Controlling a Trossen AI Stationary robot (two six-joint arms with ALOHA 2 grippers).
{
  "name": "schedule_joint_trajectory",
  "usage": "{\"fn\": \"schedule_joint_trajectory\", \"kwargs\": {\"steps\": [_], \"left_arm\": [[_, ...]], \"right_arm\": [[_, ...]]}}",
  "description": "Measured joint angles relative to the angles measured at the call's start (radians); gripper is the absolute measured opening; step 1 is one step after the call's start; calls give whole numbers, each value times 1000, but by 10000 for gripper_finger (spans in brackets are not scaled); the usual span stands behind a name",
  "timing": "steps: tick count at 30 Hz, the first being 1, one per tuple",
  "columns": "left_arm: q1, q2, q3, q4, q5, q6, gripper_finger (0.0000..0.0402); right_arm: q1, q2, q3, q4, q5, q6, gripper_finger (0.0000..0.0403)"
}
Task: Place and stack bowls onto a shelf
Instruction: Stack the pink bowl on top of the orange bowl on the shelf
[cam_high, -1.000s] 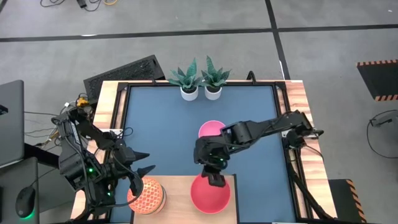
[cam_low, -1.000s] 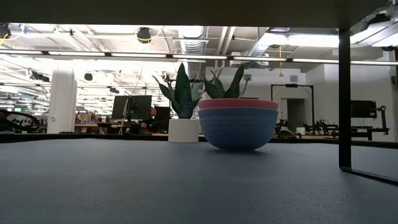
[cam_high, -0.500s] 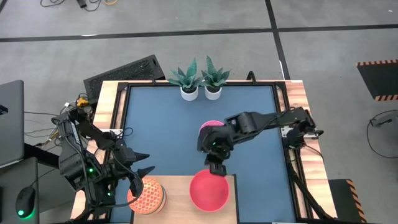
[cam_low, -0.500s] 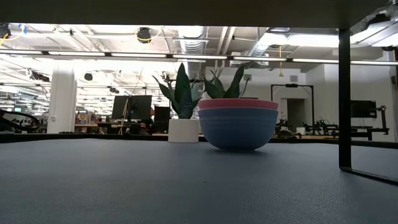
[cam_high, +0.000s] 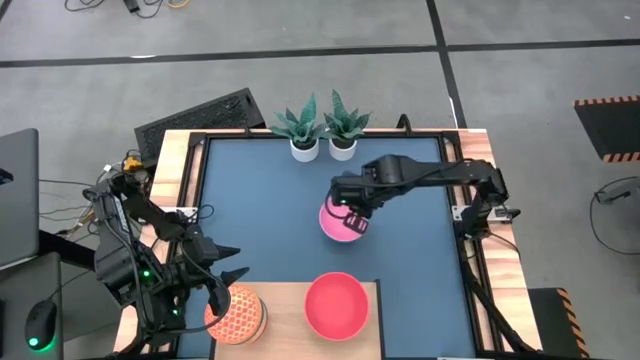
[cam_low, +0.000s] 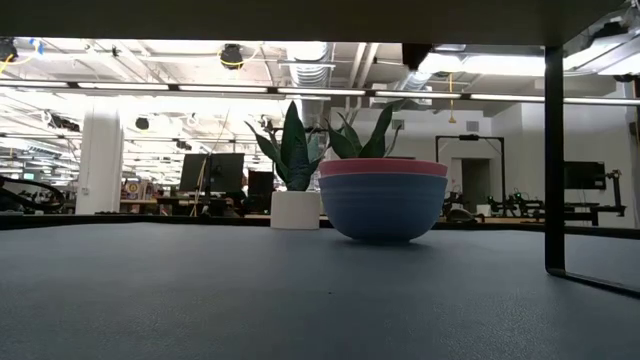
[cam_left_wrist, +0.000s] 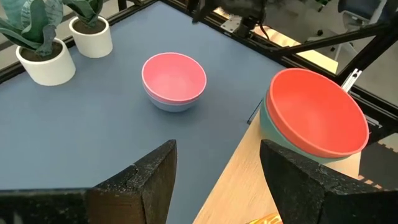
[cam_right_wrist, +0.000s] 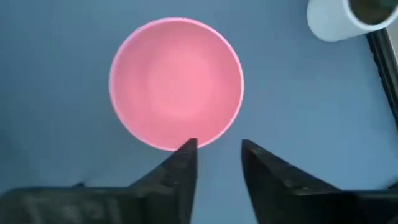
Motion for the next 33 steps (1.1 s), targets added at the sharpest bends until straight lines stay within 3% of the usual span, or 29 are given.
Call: {"fn": "schedule_joint_trajectory", "kwargs": {"steps": [5,8,14,22,27,33], "left_arm": [[4,0,0,0,-4,-1,215],[15,0,0,-13,-4,-27,215],[41,0,0,-72,0,-109,215],[52,0,0,-127,0,-178,215],[52,-1,0,-127,-1,-175,215],[52,-2,0,-126,-1,-164,215]], "right_arm": [[-61,-12,-165,59,0,-11,230],[-101,-7,-282,192,22,-29,255],[-196,-7,-469,444,-75,-73,260],[-290,-8,-550,546,-157,-131,259],[-297,-8,-550,559,-165,-138,225],[-296,-5,-550,567,-166,-138,126]]}}
